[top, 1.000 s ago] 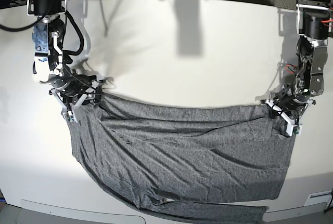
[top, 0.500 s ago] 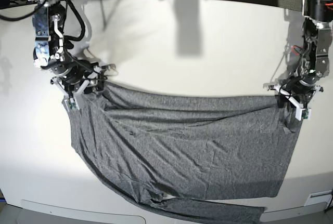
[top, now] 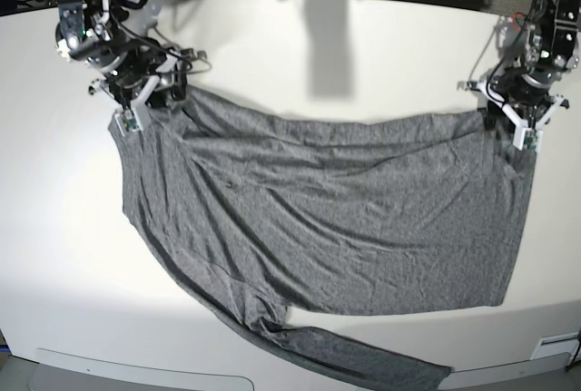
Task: Fold the T-shirt properly
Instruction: 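Drag the shirt with both grippers toward the arm bases, spreading it flat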
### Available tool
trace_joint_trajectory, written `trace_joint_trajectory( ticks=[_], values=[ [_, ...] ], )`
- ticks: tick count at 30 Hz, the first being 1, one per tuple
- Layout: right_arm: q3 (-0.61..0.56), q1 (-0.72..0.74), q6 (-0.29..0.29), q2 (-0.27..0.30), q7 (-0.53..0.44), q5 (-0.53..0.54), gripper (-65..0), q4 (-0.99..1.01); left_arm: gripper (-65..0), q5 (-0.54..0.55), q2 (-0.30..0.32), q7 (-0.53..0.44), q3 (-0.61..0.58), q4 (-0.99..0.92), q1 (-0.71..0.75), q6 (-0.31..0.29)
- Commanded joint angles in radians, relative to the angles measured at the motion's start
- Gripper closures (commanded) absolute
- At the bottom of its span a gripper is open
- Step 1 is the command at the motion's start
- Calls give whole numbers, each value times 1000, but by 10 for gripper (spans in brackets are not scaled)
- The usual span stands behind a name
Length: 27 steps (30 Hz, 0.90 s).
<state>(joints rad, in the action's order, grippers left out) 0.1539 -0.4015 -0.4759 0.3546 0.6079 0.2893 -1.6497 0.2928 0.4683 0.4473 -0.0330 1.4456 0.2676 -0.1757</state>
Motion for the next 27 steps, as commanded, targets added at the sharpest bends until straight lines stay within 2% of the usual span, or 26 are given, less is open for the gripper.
trace_joint_trajectory(
  ticks=[1,6,10,14,18,22,27],
  values=[
    [19,-38,1,8,56,-20,-230,-15,-241,-23,1,159,-12,-5,58,-26],
    [111,-149,2,9,56,-20,-230,-92,-241,-57,0,167,-13,67,171,-21],
    [179,-212,1,8,57,-19,-230,-141,-241,-57,-3,167,-13,141,283,27],
    [217,-254,2,8,67,-19,-230,-187,-241,-77,-3,166,-13,229,367,27],
    [221,-285,2,8,75,-20,-229,-222,-241,-134,-3,167,-13,293,398,32],
    [221,-300,2,8,82,-20,-230,-239,-241,-136,-2,187,-13,322,415,76],
    [221,-300,1,9,94,-25,-230,-240,-241,-171,-3,199,-13,322,428,76]
  ],
)
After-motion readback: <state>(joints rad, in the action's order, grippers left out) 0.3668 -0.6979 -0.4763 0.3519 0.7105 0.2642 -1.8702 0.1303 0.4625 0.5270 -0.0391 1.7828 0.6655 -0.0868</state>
